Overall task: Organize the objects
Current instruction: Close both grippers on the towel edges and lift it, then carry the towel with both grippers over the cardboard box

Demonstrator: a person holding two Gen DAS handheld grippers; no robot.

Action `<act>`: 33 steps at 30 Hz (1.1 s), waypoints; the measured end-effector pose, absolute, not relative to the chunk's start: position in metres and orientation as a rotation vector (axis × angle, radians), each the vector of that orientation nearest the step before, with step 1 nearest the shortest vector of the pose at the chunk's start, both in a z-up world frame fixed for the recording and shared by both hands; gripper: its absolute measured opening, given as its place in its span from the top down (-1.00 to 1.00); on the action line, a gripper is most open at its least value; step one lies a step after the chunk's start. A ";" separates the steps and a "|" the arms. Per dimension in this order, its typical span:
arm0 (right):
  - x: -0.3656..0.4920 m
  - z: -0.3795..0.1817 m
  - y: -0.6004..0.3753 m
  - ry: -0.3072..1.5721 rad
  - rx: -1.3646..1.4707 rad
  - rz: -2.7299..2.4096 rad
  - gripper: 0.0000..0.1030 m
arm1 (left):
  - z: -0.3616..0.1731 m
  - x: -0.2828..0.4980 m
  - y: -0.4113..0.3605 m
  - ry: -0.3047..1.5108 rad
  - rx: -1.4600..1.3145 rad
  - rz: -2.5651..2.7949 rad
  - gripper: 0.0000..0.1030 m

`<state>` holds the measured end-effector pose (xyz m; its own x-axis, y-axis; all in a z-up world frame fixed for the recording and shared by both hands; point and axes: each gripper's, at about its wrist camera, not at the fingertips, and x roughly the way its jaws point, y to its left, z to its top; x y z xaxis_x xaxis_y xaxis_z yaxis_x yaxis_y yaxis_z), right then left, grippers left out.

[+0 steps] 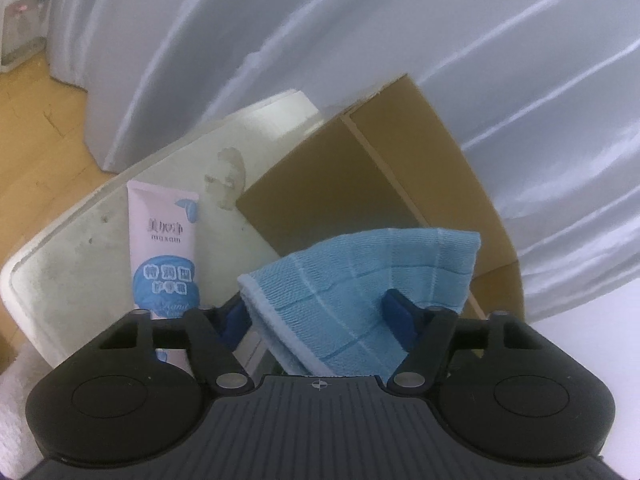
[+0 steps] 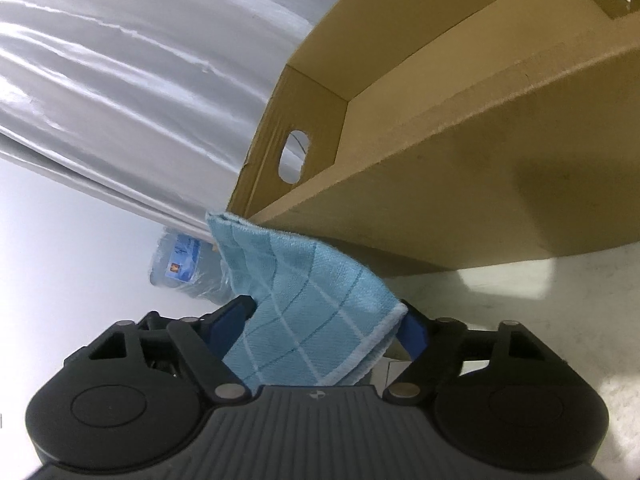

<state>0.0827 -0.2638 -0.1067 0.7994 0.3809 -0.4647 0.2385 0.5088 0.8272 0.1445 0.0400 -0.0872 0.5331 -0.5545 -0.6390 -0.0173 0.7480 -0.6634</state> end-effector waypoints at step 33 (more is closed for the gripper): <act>0.023 -0.005 -0.244 0.443 0.753 0.114 0.69 | 0.001 0.094 0.024 0.715 -0.618 -0.392 0.82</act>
